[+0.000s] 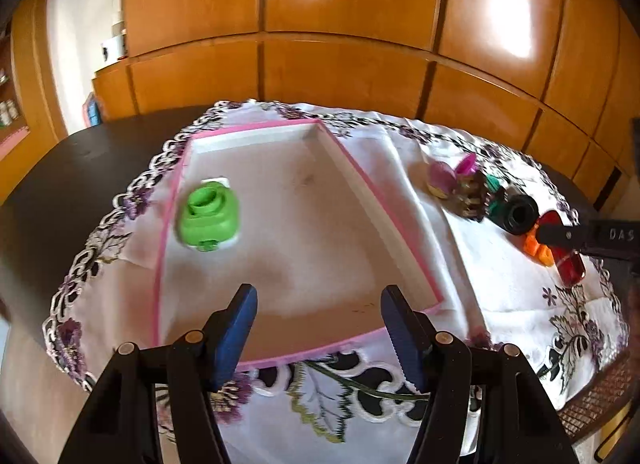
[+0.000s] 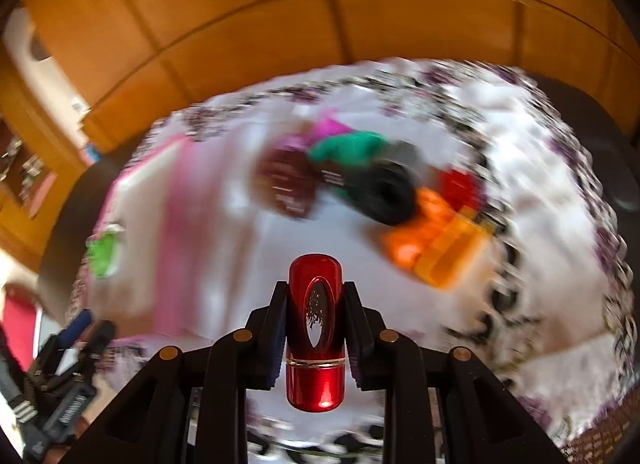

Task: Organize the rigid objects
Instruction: 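Carry the red tube into the tray beside the green device and release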

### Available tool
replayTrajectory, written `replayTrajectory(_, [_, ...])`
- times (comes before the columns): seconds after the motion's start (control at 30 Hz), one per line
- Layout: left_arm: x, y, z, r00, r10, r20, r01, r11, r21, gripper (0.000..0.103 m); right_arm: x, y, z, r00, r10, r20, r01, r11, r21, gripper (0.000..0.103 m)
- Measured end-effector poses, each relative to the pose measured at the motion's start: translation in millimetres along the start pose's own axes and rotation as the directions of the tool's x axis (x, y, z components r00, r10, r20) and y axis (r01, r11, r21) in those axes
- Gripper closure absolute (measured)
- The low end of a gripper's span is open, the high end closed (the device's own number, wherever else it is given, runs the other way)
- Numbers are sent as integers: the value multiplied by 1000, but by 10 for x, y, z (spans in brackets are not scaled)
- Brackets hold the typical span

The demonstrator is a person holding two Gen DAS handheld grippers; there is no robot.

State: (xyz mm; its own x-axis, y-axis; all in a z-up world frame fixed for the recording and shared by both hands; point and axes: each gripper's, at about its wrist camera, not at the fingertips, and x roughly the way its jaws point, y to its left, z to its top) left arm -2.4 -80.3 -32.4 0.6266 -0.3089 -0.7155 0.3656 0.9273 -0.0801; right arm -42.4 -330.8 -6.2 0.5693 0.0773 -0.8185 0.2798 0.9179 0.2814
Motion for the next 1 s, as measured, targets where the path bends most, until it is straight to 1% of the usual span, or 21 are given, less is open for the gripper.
replayTrajectory(0.1, [-25,120,18,1000,30,-1,-30,999,-26,38,60,290,152,999,50,4,-50,997,-65,78])
replayTrajectory(0.23, [-26,263,17,998,62,-11,-62,997,-55,38,218,717,341,993,114,-15,-115,981,-154,78])
replayTrajectory(0.3, [-26,298,16,997,71,-12,-71,995,-63,38,314,892,408,992,127,-28,-130,973,-194,78])
replayTrajectory(0.4, [-14,357,25,996,85,-18,-86,993,-76,38,527,1185,486,988,142,-67,-154,955,-255,78])
replayTrajectory(0.47, [-4,398,26,996,92,-23,-93,992,-83,38,657,1311,510,985,146,-94,-167,944,-284,78])
replayTrajectory(0.63, [23,508,22,993,108,-40,-111,988,-106,38,1018,1592,584,982,121,-145,-164,929,-331,78])
replayTrajectory(0.83, [29,595,21,992,118,-48,-123,984,-127,38,1341,1813,729,985,76,-154,-127,926,-354,78])
replayTrajectory(0.93, [29,620,20,991,123,-50,-128,983,-132,38,1487,1881,774,985,47,-165,-104,927,-360,75])
replayTrajectory(1.0, [37,634,17,991,124,-54,-131,982,-135,38,1514,1877,772,984,45,-172,-104,930,-353,71])
